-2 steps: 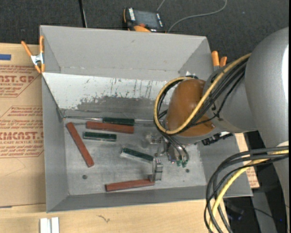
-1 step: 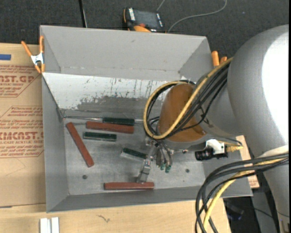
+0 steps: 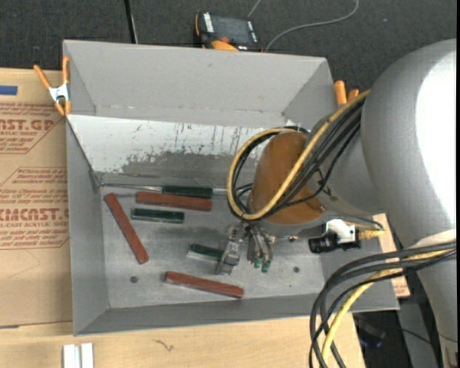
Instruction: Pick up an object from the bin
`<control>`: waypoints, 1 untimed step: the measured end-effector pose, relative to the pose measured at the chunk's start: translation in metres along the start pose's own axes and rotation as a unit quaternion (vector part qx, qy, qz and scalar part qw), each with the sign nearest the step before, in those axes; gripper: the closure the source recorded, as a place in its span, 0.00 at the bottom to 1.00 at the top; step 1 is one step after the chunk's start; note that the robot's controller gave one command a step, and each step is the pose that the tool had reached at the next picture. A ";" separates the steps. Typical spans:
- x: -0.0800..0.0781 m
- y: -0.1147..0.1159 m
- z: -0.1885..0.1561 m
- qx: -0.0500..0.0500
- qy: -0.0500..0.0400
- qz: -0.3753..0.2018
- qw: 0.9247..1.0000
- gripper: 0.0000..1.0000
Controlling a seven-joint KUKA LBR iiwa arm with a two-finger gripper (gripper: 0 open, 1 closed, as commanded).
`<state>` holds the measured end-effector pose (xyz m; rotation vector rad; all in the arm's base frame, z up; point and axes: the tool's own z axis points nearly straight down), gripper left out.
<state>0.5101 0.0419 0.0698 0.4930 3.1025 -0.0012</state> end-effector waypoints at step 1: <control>0.005 0.001 -0.156 -0.002 -0.004 -0.029 1.000 1.00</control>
Offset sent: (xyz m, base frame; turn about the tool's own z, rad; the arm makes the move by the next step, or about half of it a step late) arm -0.0060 0.0016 0.1520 -0.0559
